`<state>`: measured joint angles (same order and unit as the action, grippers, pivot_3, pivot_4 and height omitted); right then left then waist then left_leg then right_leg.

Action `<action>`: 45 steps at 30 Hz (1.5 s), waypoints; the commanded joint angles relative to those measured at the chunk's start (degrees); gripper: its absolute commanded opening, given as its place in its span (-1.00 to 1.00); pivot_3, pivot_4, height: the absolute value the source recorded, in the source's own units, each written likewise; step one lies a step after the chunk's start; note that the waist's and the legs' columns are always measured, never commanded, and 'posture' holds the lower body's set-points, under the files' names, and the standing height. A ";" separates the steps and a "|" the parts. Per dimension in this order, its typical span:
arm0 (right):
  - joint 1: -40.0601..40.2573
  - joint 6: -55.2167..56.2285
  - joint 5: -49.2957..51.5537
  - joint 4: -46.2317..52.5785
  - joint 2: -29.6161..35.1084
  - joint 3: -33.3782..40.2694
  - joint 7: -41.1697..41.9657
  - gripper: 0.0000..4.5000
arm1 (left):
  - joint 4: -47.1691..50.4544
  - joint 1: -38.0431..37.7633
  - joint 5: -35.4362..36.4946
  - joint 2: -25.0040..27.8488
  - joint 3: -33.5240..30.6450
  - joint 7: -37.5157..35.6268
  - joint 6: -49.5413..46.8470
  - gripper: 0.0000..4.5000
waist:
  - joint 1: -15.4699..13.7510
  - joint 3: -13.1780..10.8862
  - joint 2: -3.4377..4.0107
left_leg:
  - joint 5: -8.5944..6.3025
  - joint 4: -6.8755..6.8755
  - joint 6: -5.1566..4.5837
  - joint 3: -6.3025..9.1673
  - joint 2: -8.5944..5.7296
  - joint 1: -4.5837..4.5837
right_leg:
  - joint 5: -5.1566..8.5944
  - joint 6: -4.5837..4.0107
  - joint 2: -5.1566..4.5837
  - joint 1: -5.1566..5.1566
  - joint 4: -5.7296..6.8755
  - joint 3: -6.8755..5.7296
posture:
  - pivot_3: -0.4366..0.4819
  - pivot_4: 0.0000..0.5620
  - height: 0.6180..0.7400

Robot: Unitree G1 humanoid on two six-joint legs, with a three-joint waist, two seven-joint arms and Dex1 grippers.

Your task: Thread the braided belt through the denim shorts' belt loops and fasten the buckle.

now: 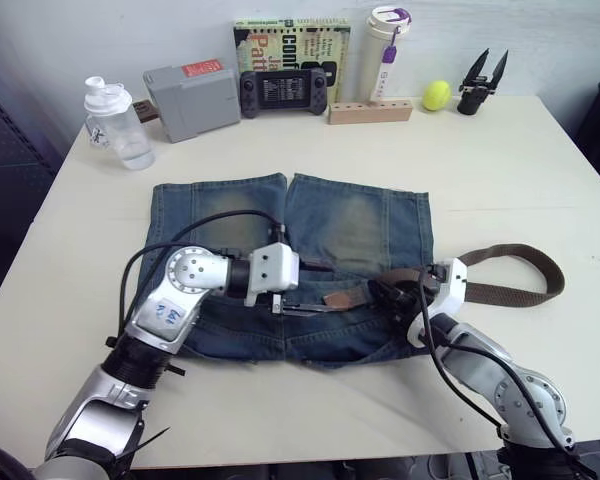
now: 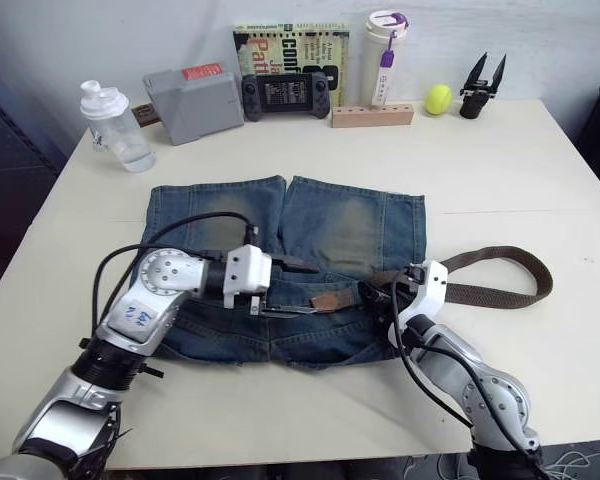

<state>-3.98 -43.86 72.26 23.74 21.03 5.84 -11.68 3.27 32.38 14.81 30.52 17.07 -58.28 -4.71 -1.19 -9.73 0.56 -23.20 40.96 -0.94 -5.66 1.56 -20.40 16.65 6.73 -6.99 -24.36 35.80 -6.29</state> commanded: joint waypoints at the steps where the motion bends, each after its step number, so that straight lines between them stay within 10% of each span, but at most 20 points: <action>1: 0.36 -1.78 2.78 -4.41 -2.83 1.32 -1.92 -1.00 | -8.78 3.20 -9.26 -1.60 4.11 -1.88 15.94 0.48 | 0.02 0.02 -0.03 | 0.00 0.01 0.00 -0.01 0.00 0.00 | 0.00 0.00 0.01 0.00 0.01 0.00 | -0.05 -0.47 0.85; 31: 0.67 -2.02 0.31 -2.24 -8.90 2.43 -2.50 -1.00 | -30.22 12.72 -23.74 -8.28 7.09 4.80 37.75 0.48 | 0.07 0.29 -0.47 | 0.00 0.04 0.00 0.08 0.13 0.06 | -0.01 -0.02 0.09 0.11 0.01 -0.06 | -0.05 -0.47 0.85; 38: 0.92 -2.21 -0.31 -2.11 -9.18 2.79 -2.28 -1.00 | -28.08 12.75 -23.07 -7.61 7.45 1.81 37.08 -0.79 | 0.23 0.29 -0.47 | 0.00 0.03 -0.01 0.08 0.13 0.06 | -0.01 -0.02 0.09 0.11 0.01 -0.07 | -0.05 -0.47 0.85; 45: 0.60 -2.31 -0.43 -2.49 -9.16 3.06 -2.37 -1.00 | -26.45 12.55 -23.43 -7.04 7.69 -0.24 35.70 -0.99 | 0.58 0.29 -0.47 | 0.00 -0.01 0.00 0.11 0.14 0.06 | -0.01 -0.02 0.10 0.11 -0.01 -0.11 | -0.05 -0.47 0.85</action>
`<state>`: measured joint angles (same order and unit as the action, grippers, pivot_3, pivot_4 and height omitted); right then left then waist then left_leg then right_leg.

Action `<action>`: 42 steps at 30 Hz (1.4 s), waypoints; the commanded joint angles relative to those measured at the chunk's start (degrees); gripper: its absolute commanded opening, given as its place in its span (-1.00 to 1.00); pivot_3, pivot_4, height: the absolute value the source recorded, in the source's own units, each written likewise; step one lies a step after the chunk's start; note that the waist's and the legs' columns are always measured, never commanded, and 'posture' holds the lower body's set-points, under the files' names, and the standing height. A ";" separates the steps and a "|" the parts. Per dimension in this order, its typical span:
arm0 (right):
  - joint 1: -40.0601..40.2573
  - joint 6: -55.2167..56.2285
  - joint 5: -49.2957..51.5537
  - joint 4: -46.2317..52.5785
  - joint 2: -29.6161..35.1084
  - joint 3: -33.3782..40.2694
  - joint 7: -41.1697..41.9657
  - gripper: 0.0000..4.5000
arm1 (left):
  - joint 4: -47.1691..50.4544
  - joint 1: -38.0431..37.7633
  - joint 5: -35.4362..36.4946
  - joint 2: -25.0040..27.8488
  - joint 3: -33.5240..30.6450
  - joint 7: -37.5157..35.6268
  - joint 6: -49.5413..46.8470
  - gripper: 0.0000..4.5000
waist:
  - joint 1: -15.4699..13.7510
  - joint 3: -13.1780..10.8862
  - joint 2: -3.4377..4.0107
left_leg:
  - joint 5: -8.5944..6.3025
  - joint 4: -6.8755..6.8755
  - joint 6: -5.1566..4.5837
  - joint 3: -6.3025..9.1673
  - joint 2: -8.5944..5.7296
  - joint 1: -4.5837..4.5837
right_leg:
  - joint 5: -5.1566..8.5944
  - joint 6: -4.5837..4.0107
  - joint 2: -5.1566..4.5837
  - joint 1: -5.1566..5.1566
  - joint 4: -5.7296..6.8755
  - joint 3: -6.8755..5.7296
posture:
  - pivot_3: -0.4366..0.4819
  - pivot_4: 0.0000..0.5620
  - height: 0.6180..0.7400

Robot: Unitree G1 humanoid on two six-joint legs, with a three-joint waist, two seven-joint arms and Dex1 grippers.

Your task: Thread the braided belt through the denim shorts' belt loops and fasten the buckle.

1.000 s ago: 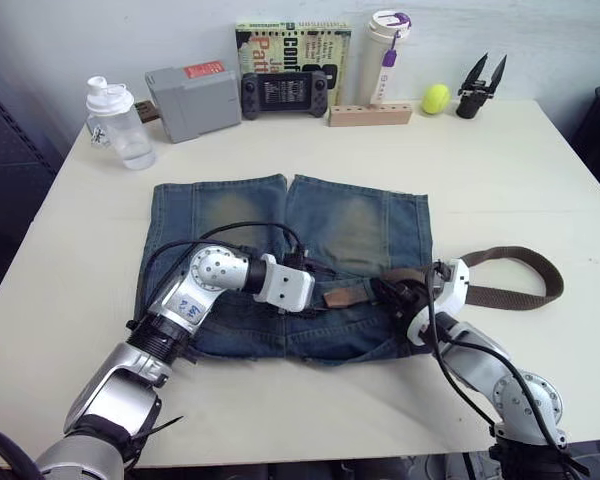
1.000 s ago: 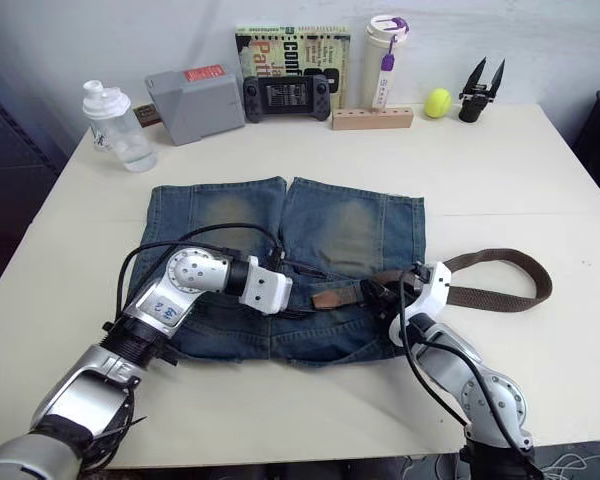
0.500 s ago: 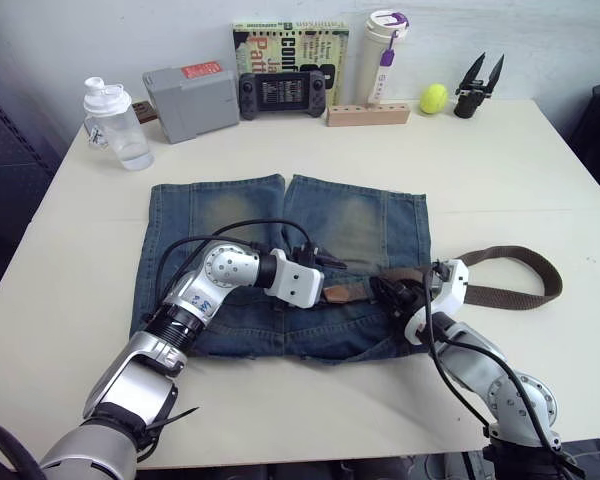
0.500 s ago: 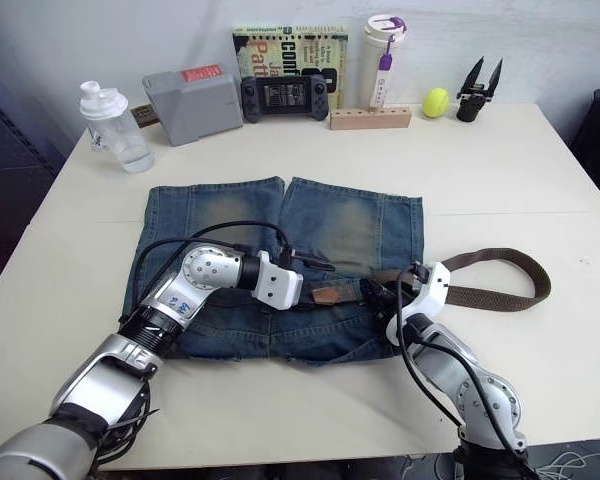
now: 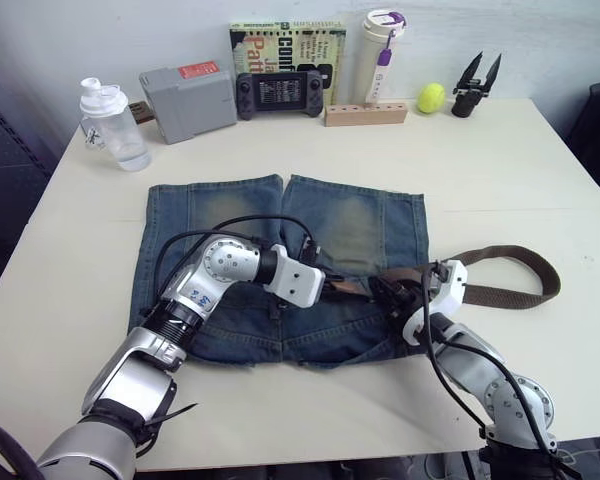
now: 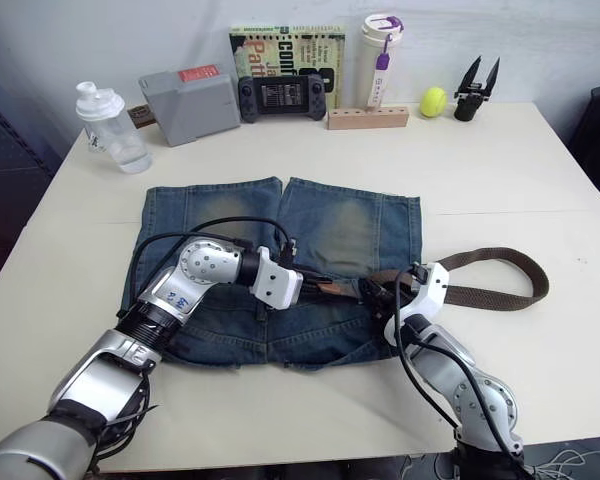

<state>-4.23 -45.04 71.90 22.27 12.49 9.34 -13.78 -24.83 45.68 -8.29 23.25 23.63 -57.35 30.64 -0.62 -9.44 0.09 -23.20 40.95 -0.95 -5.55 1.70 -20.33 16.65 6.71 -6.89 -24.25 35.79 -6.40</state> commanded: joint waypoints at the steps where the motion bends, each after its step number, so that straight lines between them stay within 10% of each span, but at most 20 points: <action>1: 0.73 -1.07 -0.04 -1.13 -0.61 -0.26 -0.34 -1.00 | 1.44 -0.50 -0.51 0.11 1.02 -1.03 0.33 -0.99 | 0.07 0.00 0.00 | 0.00 0.00 0.00 0.01 0.00 0.00 | 0.00 0.00 0.00 0.00 0.00 0.00 | -0.05 -0.47 0.85; 6: 0.42 0.17 2.20 0.11 -0.53 2.42 -1.18 -0.54 | 0.62 0.45 -1.30 0.07 0.77 -0.46 0.96 -1.00 | 0.39 0.00 0.00 | 0.00 0.00 0.00 0.02 0.00 -0.01 | 0.00 0.00 0.00 0.00 0.00 0.00 | -0.05 -0.47 0.85; 14: 2.49 -2.31 12.44 6.16 12.94 11.75 1.83 0.99 | 1.28 1.15 -1.61 -0.33 0.07 0.71 1.10 -1.00 | -0.49 -0.07 0.11 | -0.01 0.06 -0.02 0.04 -0.03 -0.09 | 0.00 0.01 -0.05 0.01 -0.07 -0.01 | -0.05 -0.47 0.85; 23: 10.04 -5.57 -2.89 16.30 34.05 7.48 21.74 0.99 | 2.08 0.19 -1.90 -0.89 0.20 1.87 0.63 -1.00 | -0.86 -0.11 0.21 | -0.02 0.04 -0.03 0.03 0.00 -0.10 | -0.01 0.01 0.02 0.00 -0.12 0.00 | -0.05 -0.47 0.85; 31: 12.38 -5.53 -18.54 14.92 34.02 -1.66 22.52 0.99 | 4.37 -0.21 -2.05 -1.01 0.19 2.51 -0.52 -1.00 | -0.89 -0.14 0.11 | -0.02 0.10 -0.04 0.06 -0.03 -0.11 | -0.02 0.03 0.00 0.00 -0.11 -0.02 | -0.05 -0.47 0.85; 42: 11.31 -7.23 -24.28 11.90 28.43 -1.26 21.90 -0.98 | 7.27 -0.52 -4.37 -0.11 0.16 3.66 -0.98 -1.00 | -0.97 -0.11 0.07 | -0.02 0.18 -0.03 0.23 -0.02 -0.06 | -0.02 0.04 0.00 0.23 -0.17 -0.19 | -0.05 -0.47 0.85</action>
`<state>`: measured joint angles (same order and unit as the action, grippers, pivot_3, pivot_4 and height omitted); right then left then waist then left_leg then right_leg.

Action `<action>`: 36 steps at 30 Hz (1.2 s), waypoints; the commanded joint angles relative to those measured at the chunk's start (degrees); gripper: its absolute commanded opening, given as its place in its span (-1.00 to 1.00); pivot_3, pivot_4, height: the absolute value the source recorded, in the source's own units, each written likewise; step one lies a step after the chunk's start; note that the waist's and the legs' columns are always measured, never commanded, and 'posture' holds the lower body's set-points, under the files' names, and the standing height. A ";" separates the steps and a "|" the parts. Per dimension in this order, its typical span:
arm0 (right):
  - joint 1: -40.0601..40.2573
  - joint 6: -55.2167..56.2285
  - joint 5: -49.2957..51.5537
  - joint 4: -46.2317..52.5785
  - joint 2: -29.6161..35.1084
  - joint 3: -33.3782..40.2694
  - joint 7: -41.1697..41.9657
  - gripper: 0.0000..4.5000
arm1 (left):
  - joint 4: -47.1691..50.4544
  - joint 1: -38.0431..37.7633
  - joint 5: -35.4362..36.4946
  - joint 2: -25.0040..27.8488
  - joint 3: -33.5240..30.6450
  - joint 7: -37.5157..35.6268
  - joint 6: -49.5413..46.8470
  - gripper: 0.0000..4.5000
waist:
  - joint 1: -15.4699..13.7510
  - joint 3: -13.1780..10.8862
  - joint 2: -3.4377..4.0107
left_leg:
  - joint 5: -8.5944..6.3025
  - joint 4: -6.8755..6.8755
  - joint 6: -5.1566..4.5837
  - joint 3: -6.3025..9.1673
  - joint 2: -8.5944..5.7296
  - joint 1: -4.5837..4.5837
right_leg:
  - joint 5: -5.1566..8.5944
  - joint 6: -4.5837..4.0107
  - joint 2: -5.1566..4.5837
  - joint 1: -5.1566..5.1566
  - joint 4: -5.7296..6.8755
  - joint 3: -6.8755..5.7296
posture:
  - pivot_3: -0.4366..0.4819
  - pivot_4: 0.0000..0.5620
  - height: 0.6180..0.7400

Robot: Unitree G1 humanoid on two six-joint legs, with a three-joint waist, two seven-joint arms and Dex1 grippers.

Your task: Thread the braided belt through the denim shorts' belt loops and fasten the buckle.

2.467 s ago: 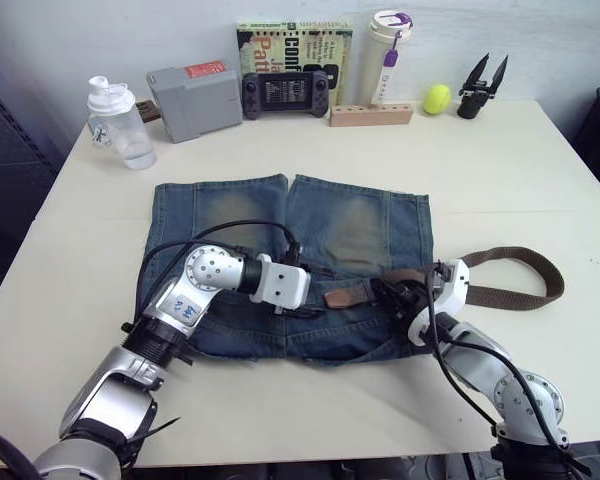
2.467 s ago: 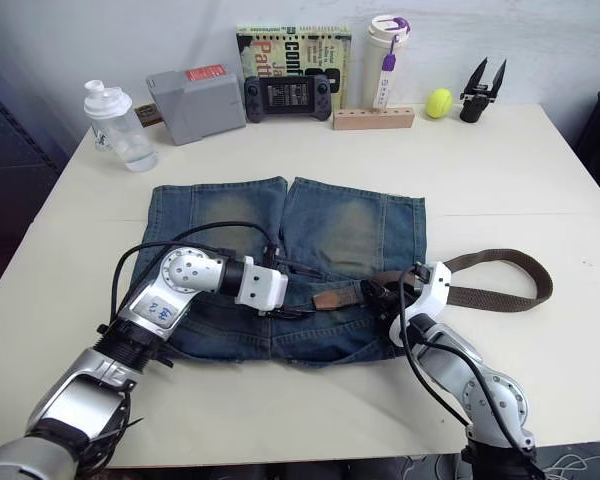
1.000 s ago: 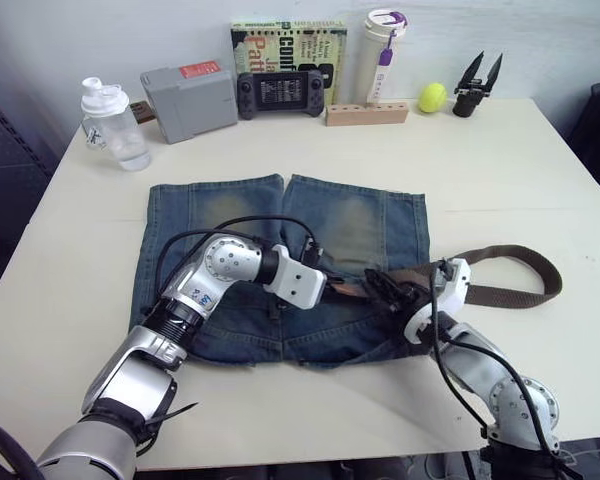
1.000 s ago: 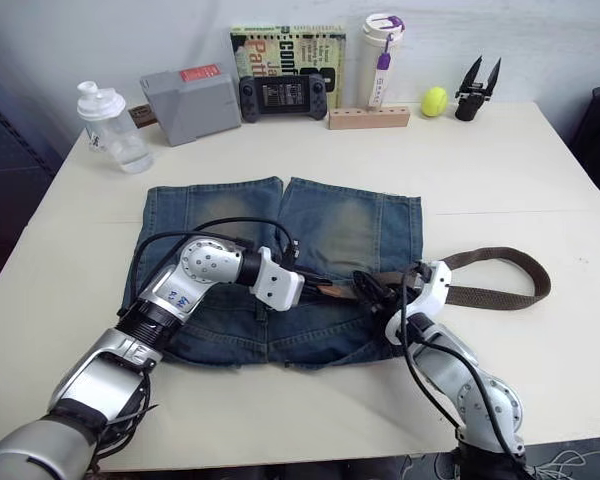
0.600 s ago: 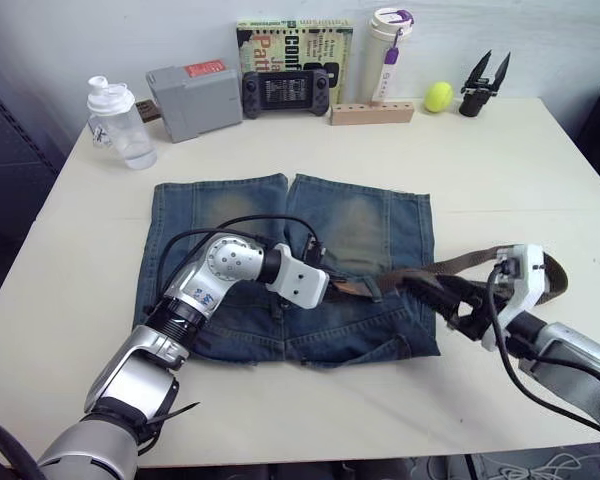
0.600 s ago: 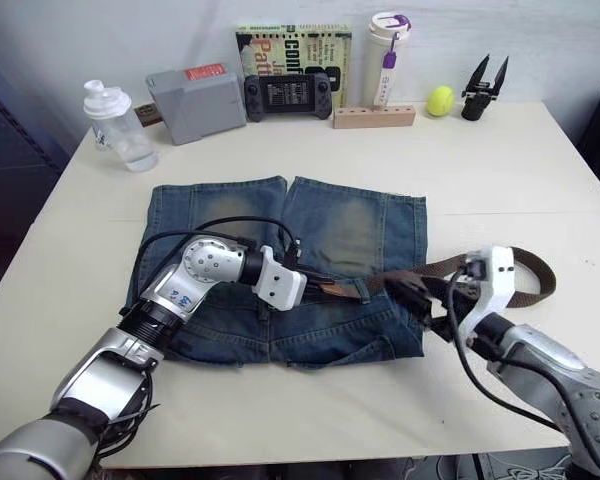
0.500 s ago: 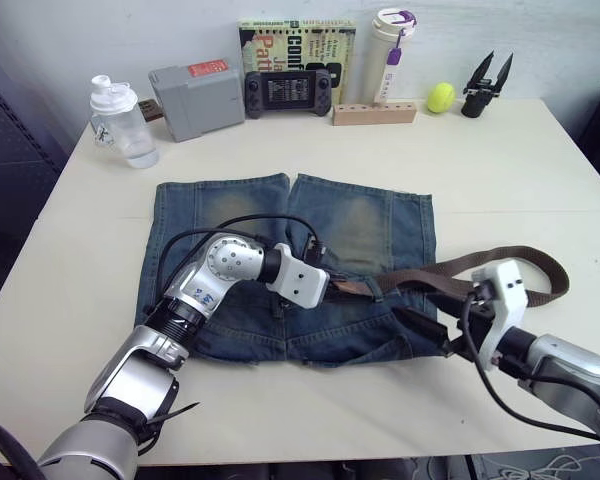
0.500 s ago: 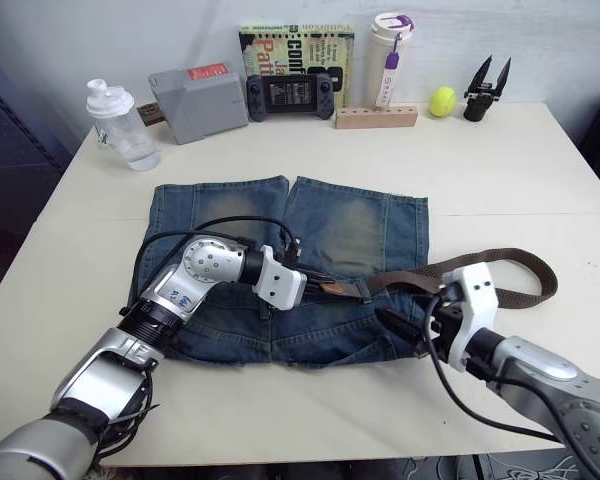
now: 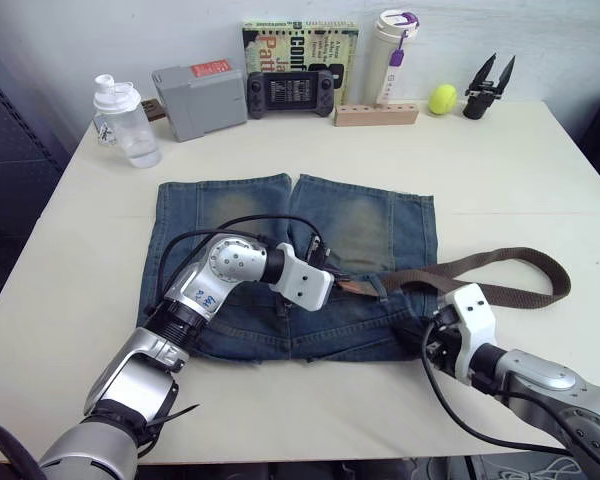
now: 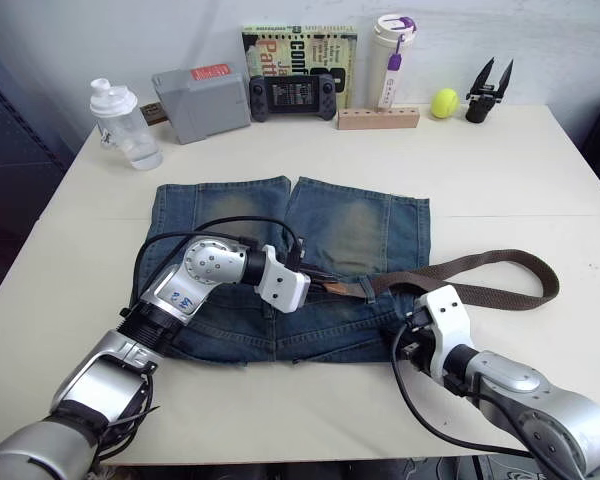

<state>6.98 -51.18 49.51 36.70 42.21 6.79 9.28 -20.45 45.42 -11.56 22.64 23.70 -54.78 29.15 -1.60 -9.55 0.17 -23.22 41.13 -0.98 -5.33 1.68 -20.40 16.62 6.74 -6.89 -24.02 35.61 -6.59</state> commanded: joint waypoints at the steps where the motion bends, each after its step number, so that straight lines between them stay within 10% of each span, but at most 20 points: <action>1: -0.15 -1.11 -2.52 -3.22 -1.60 1.62 -1.47 -0.98 | 3.14 -0.27 -1.38 0.56 0.07 1.30 0.65 -1.00 | 0.03 0.00 0.00 | 0.00 0.00 0.00 0.02 0.00 0.03 | 0.00 0.00 0.00 0.04 -0.01 -0.02 | -0.05 -0.47 0.85; 25: -10.72 2.47 -14.66 -23.41 -2.16 13.13 -2.04 -0.98 | 12.47 -4.86 -7.50 5.41 -3.49 14.01 6.78 -1.00 | -1.43 0.01 -0.01 | -0.02 0.09 -0.09 0.19 -0.20 0.15 | -0.10 0.15 -0.31 0.45 -0.18 -0.28 | -0.05 -0.47 0.85; 36: -15.49 -14.80 18.43 -16.33 1.50 31.85 6.78 0.97 | 13.66 -6.52 -5.69 4.17 -3.90 16.14 7.29 -1.00 | -0.90 -0.07 0.14 | -0.02 0.06 -0.09 0.17 -0.15 0.15 | -0.10 0.15 -0.29 0.40 -0.16 -0.27 | -0.05 -0.47 0.85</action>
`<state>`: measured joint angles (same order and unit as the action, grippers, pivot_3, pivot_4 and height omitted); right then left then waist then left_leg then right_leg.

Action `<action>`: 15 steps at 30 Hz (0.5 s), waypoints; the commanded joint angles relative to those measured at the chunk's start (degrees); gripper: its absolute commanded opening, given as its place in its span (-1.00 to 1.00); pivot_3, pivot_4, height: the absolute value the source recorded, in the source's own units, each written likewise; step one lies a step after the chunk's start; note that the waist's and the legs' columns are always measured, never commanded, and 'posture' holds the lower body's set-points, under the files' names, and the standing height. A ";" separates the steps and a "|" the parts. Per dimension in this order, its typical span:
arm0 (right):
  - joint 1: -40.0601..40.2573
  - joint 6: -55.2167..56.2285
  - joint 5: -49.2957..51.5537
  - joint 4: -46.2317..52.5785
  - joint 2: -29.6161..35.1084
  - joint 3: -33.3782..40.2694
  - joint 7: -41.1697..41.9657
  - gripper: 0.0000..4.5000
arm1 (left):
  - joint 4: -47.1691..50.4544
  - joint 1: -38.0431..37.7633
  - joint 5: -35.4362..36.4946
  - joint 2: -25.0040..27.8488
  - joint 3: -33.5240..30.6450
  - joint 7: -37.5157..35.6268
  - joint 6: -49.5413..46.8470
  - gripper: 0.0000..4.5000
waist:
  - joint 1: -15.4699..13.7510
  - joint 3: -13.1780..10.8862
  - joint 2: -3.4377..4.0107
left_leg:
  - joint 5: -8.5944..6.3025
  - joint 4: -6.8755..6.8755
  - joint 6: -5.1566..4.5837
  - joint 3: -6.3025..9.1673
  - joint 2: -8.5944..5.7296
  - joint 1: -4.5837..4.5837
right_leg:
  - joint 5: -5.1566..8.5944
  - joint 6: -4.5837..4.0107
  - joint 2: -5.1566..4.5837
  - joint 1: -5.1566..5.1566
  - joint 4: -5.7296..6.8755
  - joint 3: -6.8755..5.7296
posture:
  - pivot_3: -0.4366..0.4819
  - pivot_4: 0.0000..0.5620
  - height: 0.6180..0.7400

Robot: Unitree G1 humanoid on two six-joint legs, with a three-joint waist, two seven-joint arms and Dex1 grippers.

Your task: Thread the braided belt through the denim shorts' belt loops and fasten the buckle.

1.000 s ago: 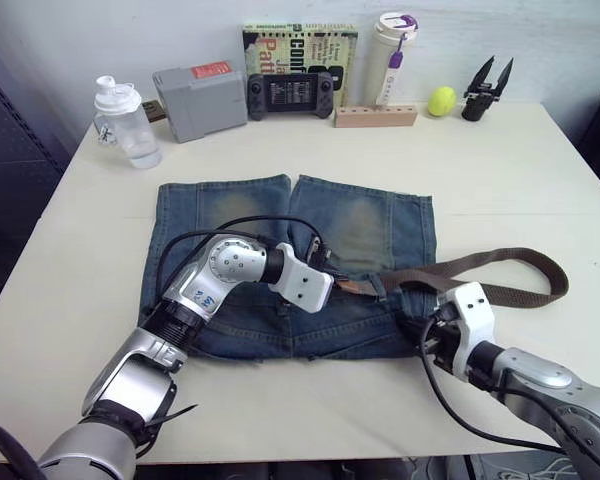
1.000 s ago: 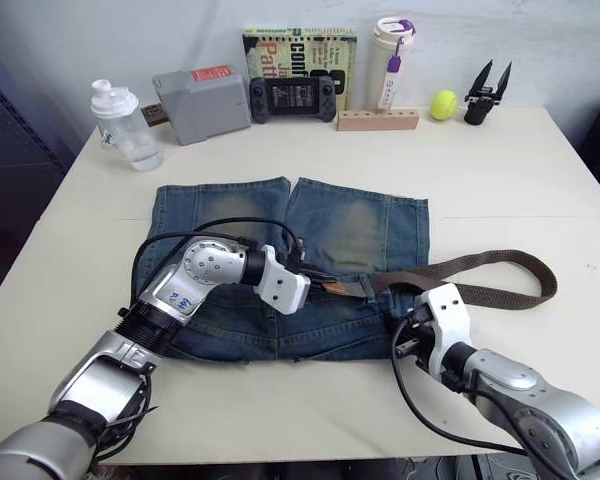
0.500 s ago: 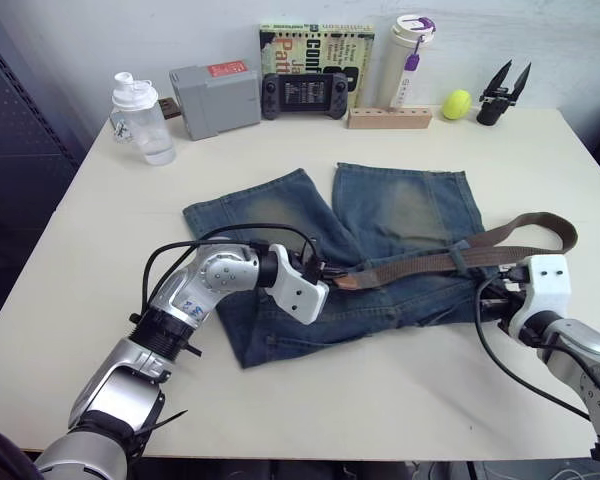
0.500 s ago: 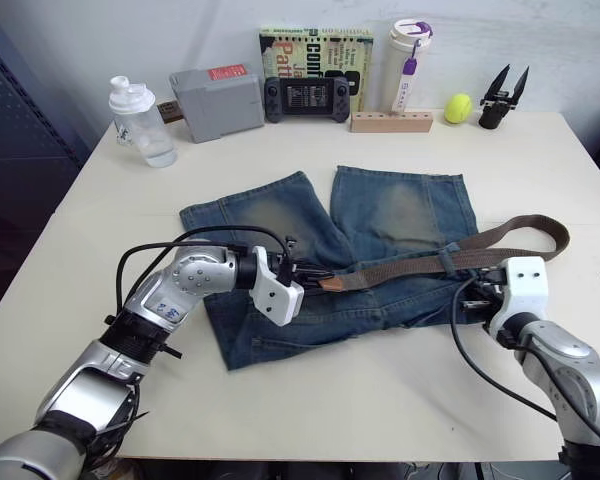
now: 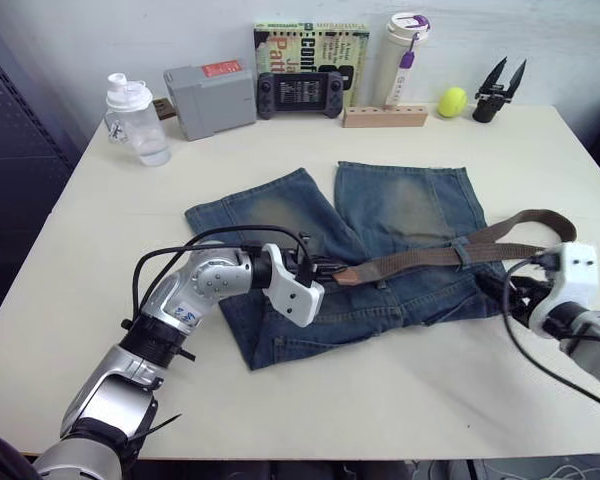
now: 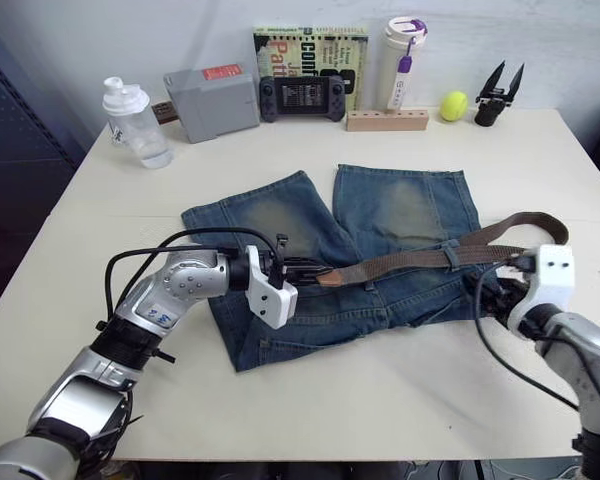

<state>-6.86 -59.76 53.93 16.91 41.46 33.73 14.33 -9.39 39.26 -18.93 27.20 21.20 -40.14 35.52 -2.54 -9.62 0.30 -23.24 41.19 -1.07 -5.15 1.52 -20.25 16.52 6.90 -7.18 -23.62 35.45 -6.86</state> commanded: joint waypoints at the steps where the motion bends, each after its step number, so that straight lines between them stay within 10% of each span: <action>1: -2.00 -8.27 18.51 3.57 2.87 5.66 1.51 0.97 | 2.68 -0.44 1.73 -0.42 -1.39 1.66 1.04 -1.00 | 0.09 0.00 0.00 | 0.00 -0.01 0.00 0.01 0.02 0.00 | 0.00 0.00 0.00 0.00 0.00 -0.01 | -0.05 -0.47 0.85; 7: 1.40 -6.59 46.24 5.79 2.47 -1.38 -10.40 0.97 | 2.20 -0.94 1.59 -0.58 -1.12 3.08 2.66 -1.00 | -0.01 0.00 -0.01 | 0.00 -0.01 0.00 0.05 0.02 -0.01 | 0.00 -0.01 -0.04 0.01 0.00 -0.05 | -0.05 -0.47 0.85; 15: 5.22 9.48 59.04 8.27 -9.42 -16.16 -30.97 0.97 | 0.96 -0.08 -0.36 -0.86 -1.71 7.15 6.26 -1.00 | 0.08 -0.01 -0.02 | 0.00 -0.02 0.00 0.04 -0.02 -0.03 | 0.00 0.00 -0.10 -0.01 0.00 -0.10 | -0.05 -0.47 0.85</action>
<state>-1.52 -53.89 110.03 22.49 33.07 18.15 -14.13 -9.52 38.06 -19.05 26.66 20.83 -34.60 40.40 -2.46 -9.63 0.28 -23.24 41.18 -1.07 -5.10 1.52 -20.28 16.52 6.89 -7.27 -23.62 35.45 -6.98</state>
